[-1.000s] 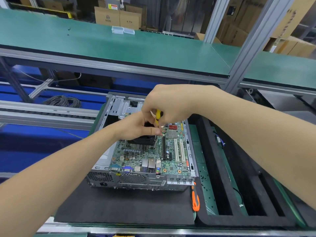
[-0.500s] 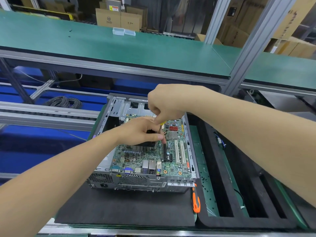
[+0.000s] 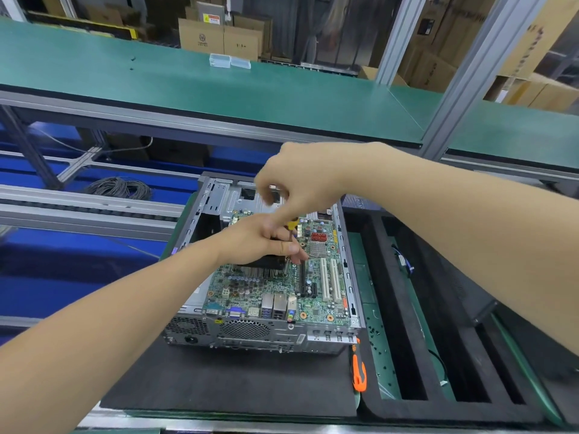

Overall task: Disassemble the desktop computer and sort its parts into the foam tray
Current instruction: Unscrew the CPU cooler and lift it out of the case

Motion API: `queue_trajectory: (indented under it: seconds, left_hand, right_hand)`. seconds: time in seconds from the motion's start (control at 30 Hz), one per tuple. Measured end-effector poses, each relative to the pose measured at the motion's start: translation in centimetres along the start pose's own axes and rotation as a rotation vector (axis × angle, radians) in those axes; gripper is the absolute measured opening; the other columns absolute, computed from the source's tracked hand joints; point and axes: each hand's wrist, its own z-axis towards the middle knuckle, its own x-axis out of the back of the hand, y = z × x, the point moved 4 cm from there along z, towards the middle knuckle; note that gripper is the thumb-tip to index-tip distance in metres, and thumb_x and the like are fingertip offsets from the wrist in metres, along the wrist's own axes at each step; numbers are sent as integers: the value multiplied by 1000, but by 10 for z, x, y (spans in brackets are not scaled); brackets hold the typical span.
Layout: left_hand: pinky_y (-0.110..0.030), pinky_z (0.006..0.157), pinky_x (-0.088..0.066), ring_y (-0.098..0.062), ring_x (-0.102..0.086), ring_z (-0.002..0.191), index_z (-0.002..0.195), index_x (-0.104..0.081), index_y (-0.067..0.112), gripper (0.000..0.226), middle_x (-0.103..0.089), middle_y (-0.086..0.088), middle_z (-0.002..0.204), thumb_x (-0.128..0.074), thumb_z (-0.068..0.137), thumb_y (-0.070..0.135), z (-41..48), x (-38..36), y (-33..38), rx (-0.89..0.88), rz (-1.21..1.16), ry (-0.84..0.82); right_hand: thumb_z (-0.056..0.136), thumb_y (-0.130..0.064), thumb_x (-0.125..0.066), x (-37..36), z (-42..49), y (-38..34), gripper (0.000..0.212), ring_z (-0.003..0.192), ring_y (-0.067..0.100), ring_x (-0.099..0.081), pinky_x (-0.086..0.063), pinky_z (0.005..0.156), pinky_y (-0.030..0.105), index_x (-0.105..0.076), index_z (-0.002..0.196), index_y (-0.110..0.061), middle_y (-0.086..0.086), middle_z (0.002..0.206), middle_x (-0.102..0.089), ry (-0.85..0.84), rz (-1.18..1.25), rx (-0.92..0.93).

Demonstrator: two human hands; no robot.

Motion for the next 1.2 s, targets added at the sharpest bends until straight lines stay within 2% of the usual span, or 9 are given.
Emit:
queue_trajectory:
  seconds: [0.1, 0.2, 0.33, 0.57, 0.87, 0.93, 1.03, 1.1, 1.2]
  left_hand:
    - [-50, 110, -40, -11, -54, 124, 97, -80, 43, 19, -76, 17, 111, -61, 99, 47, 2, 1, 2, -16, 36, 9]
    - [-53, 117, -33, -13, -56, 122, 90, -78, 52, 20, -76, 15, 111, -60, 99, 49, 3, 1, 1, -7, 63, 4]
    - [-44, 104, -46, -1, -59, 115, 90, -79, 48, 20, -75, 23, 107, -62, 99, 44, 3, 1, 0, 20, 71, 11]
    - [-42, 104, -45, -4, -56, 117, 87, -79, 45, 16, -72, 23, 106, -66, 96, 45, 2, 1, 2, 15, 111, 33]
    - [-41, 110, -40, -5, -49, 131, 97, -82, 36, 16, -76, 16, 102, -66, 97, 40, 2, 1, 0, -2, 126, 32]
    - [-43, 110, -41, -6, -51, 128, 95, -82, 37, 14, -75, 13, 102, -68, 96, 41, 3, 1, 0, 11, 101, 56]
    - [-48, 108, -43, -10, -59, 117, 104, -80, 34, 16, -72, 14, 105, -71, 94, 43, 4, 1, 0, 27, 62, 75]
    - [-48, 105, -44, -9, -59, 111, 97, -81, 40, 14, -69, 18, 101, -69, 94, 46, 4, 1, -1, 19, 99, 70]
    - [-46, 112, -39, -8, -55, 119, 92, -80, 43, 16, -71, 12, 106, -66, 94, 50, 5, 1, -1, 8, 147, 62]
  right_hand:
    - [92, -82, -40, 1, -2, 13, 75, 36, 13, -62, -48, 47, 28, -59, 71, -12, -5, 35, -57, -14, 83, -244]
    - [100, -61, -52, -14, -1, 11, 61, 30, 15, -55, -47, 46, 25, -57, 66, -11, 0, 42, -63, -124, 180, -343]
    - [95, -31, -59, -21, 10, 12, 42, 47, 19, -60, -57, 60, 33, -62, 58, -11, -1, 49, -67, -110, 263, -281]
    - [92, -42, -71, -11, 10, 9, 28, 63, 14, -53, -39, 57, 31, -58, 76, -23, -7, 64, -62, -125, 79, 59]
    - [87, -15, -78, -8, 0, 15, 24, 69, -2, -52, -36, 57, 26, -59, 83, -30, -15, 78, -61, -126, 56, 210]
    - [87, -34, -77, -8, -4, 17, 17, 68, -2, -54, -45, 60, 32, -61, 88, -31, -15, 71, -60, -95, 46, 153]
    - [85, -79, -57, -12, -5, 24, 62, 51, 12, -67, -52, 53, 32, -63, 82, -17, -10, 40, -59, -2, 29, -158]
    - [94, -76, -46, -18, -4, 25, 71, 33, 15, -60, -49, 48, 29, -59, 67, -12, -5, 33, -55, -62, 86, -342]
    - [103, -44, -52, -27, 4, 23, 53, 44, 20, -65, -63, 66, 35, -61, 64, -10, 1, 50, -69, -187, 242, -332]
